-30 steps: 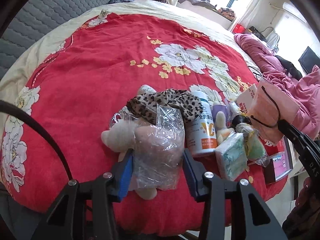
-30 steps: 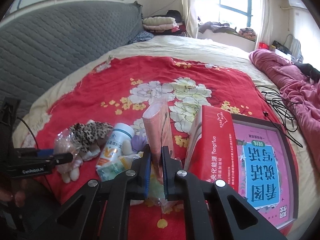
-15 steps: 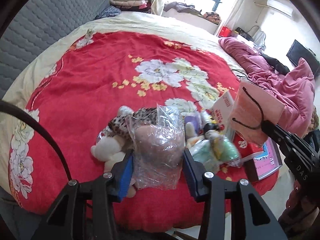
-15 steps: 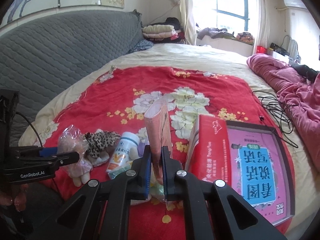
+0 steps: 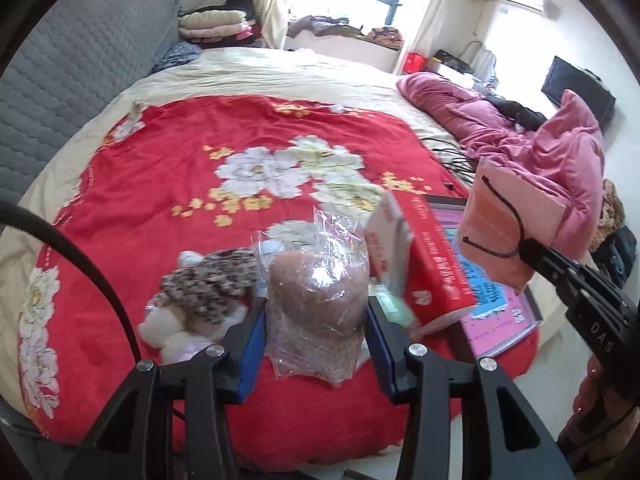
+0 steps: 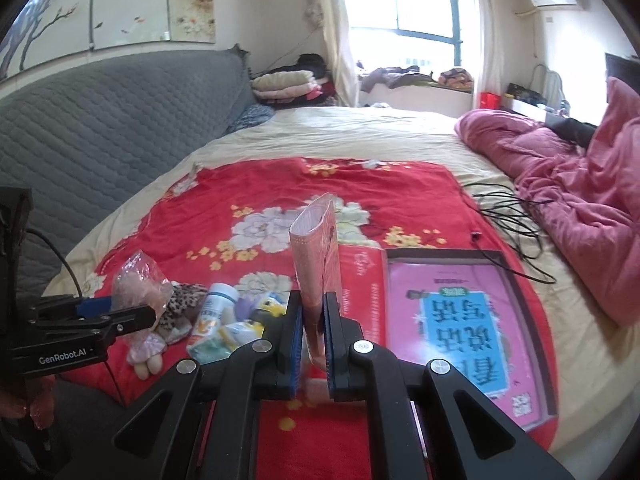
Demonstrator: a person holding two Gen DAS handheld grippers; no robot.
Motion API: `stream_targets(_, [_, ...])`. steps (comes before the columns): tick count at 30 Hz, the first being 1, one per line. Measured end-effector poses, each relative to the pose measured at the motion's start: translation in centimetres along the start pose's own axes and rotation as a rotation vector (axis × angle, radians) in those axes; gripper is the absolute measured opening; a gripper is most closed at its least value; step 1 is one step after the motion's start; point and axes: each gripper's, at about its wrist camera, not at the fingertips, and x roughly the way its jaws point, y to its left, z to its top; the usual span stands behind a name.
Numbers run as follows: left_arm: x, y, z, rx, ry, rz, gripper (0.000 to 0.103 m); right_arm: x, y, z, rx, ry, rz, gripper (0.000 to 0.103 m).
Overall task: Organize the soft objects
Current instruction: 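Carry the pink packet and clear bag with both tools over the pink tray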
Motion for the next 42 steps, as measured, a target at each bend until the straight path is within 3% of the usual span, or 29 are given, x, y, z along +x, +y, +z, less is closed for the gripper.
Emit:
stream_targets(12, [1.2, -9.0, -0.1, 0.123, 0.022, -0.098, 0.047, -3.8, -6.9, -0.9, 0.080, -0.015, -0.100, 0.009])
stream_targets(20, [2.9, -13.8, -0.3, 0.194, 0.041, -0.103, 0.047, -5.4, -11.1, -2.5, 0.126, -0.016, -0.160, 0.009])
stream_targets(42, [10.8, -21.8, -1.5, 0.305, 0.150, -0.165, 0.047, -1.6, -19.1, -7.8, 0.211, 0.102, -0.277, 0.009])
